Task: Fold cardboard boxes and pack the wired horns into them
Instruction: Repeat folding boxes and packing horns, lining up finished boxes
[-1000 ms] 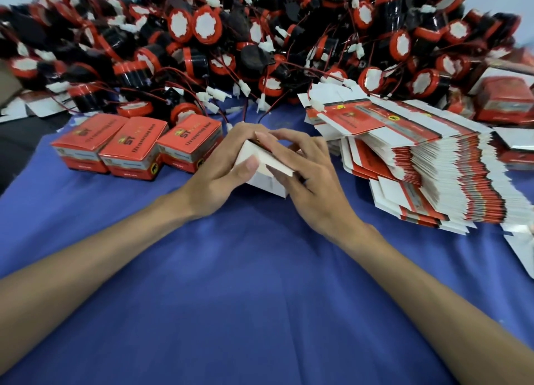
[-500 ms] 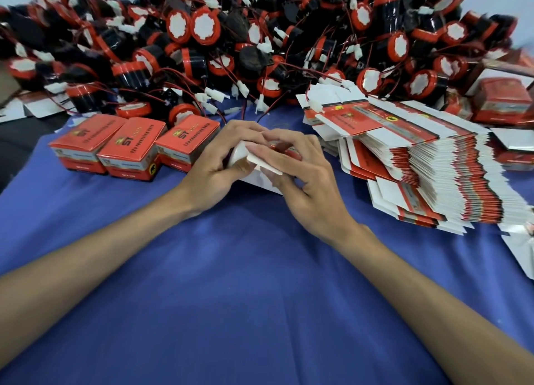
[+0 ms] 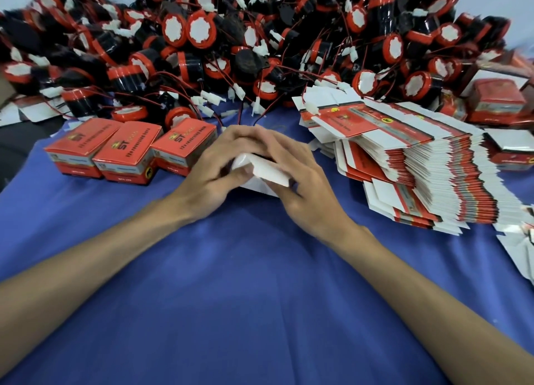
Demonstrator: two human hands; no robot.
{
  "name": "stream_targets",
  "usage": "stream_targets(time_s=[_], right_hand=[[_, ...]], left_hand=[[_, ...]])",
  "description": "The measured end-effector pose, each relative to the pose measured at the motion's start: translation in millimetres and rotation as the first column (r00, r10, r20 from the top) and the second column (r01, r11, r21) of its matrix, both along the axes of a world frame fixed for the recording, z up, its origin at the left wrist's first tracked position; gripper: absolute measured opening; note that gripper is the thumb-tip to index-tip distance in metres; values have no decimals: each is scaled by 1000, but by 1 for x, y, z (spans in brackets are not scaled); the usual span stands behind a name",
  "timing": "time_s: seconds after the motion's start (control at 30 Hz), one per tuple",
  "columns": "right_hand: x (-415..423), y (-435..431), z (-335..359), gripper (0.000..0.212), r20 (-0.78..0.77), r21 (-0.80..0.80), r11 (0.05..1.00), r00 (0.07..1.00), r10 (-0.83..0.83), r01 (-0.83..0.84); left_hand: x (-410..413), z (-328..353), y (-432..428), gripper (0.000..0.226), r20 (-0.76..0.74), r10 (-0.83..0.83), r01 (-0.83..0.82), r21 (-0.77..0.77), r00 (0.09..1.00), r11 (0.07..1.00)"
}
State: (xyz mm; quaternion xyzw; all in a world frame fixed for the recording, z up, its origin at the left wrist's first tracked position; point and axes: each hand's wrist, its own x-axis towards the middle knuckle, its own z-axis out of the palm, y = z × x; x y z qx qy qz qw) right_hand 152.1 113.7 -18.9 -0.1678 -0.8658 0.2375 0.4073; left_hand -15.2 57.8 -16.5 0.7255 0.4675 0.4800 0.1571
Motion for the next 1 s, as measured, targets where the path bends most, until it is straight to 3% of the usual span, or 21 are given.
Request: stream_targets(time_s=[0.1,0.23,0.4,0.57,0.7,0.93,1.0], right_hand=[[1,5,-2,71,49,-7,999,998,-41,41],[-1,4,-3,62,62,23,1000,998,-22,21],[0,2,0,45,-17,54,998,999,33,-32],[5,-3,6,34,-47,-99,989,994,103,-107],[5,-5,9,28,-58,-124,990,997,59,-66],[5,-2,6,42,-37,-155,986,998,50,-55],[5,-2,4,45,-39,-137,990,999,38,-43]], left_hand=[[3,0,1,23,-89,-32,36,44,996,998],[4,0,2,17,-83,23,-15,89,996,996],[2,0,2,26,52,67,-69,22,996,997],[-3,0,4,29,154,66,-65,-9,986,998],[-4,-2,5,36,227,27,-23,-19,974,1000],[-6,-2,0,34,366,-49,89,-92,929,992],[-5,-1,1,22,269,-18,39,-73,963,997]])
